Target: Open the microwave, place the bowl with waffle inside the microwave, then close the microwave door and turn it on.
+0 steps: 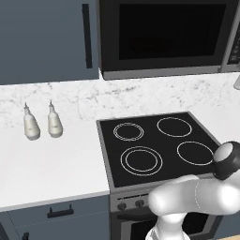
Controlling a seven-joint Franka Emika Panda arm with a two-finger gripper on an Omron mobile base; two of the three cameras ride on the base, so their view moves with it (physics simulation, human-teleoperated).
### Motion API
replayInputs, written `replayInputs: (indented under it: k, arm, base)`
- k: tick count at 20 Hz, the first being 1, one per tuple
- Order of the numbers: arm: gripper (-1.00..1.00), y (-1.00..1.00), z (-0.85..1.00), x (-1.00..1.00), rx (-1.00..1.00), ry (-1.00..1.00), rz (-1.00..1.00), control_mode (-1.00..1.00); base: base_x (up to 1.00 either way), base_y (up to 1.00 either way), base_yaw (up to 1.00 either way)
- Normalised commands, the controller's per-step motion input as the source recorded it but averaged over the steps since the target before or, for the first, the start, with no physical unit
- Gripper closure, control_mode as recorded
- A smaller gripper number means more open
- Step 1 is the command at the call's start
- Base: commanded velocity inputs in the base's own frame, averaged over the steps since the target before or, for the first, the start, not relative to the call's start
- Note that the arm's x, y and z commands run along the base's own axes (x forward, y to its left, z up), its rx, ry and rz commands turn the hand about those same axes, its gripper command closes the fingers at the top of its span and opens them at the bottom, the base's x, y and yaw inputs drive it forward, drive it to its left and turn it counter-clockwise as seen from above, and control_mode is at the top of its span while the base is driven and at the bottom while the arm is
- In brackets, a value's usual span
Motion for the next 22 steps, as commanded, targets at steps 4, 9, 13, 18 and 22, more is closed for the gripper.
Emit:
replayInputs:
  k: [4, 9, 13, 18, 22]
  arm:
    - [1.00, 0.05, 0.21, 0.09, 0.00, -0.01, 0.02, -1.00]
    - [1.00, 0.09, 0.15, 0.10, 0.00, -0.05, 0.00, -1.00]
    - [1.00, 0.16, 0.00, 0.44, 0.00, 0.00, 0.00, -1.00]
    - [1.00, 0.09, 0.00, 0.24, 0.00, 0.00, 0.00, -1.00]
    - [1.00, 0.04, 0.00, 0.32, 0.00, 0.00, 0.00, -1.00]
  base:
    - [0.00, 0.00, 0.00]
    - [0.00, 0.00, 0.00]
    - [0.00, 0.00, 0.00]
    - [0.00, 0.00, 0.00]
    - [0.00, 0.00, 0.00]
